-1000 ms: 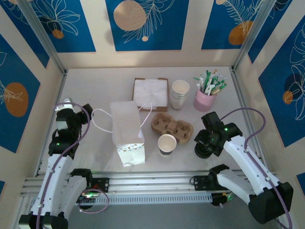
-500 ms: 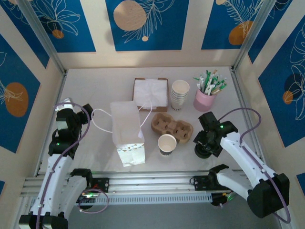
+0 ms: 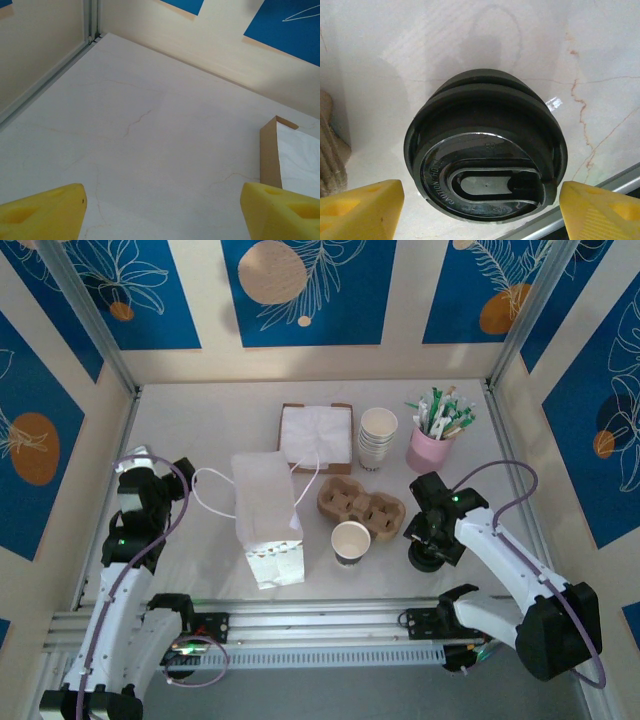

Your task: Pack the takeout coffee

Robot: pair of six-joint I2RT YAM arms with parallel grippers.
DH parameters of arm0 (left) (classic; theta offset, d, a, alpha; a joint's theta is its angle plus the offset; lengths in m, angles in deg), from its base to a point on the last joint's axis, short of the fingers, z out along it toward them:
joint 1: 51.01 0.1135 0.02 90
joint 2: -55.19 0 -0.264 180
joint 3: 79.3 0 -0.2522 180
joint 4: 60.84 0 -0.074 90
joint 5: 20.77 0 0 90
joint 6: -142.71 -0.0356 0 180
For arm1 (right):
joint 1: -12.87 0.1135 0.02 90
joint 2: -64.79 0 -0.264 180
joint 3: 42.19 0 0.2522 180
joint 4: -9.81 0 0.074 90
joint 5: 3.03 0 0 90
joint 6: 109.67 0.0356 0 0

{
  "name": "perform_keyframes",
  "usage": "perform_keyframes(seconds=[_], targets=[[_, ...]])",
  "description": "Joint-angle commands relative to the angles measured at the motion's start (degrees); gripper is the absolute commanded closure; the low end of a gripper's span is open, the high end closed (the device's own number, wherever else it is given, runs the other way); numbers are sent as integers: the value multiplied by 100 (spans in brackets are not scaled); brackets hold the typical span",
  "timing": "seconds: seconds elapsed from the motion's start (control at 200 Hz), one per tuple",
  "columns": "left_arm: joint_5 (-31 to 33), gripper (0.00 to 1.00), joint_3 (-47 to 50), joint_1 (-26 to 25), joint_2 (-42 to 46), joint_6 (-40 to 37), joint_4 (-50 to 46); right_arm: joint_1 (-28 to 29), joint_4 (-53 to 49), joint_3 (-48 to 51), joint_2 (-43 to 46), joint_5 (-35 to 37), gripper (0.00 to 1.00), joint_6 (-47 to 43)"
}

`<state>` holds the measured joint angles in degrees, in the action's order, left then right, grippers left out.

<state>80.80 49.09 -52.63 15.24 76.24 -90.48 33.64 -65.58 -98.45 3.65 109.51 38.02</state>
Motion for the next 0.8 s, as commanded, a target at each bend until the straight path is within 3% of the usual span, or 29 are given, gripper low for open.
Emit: perform_keyframes(seconds=[0.0, 0.335, 0.795], targets=[[-93, 19, 52, -13, 45, -6, 98, 45, 19, 3, -72, 145, 18, -29], [-85, 20, 52, -13, 51, -15, 100, 110, 45, 31, -279, 278, 24, -56], [-95, 19, 60, -13, 57, -8, 107, 208, 67, 66, -403, 365, 20, -21]])
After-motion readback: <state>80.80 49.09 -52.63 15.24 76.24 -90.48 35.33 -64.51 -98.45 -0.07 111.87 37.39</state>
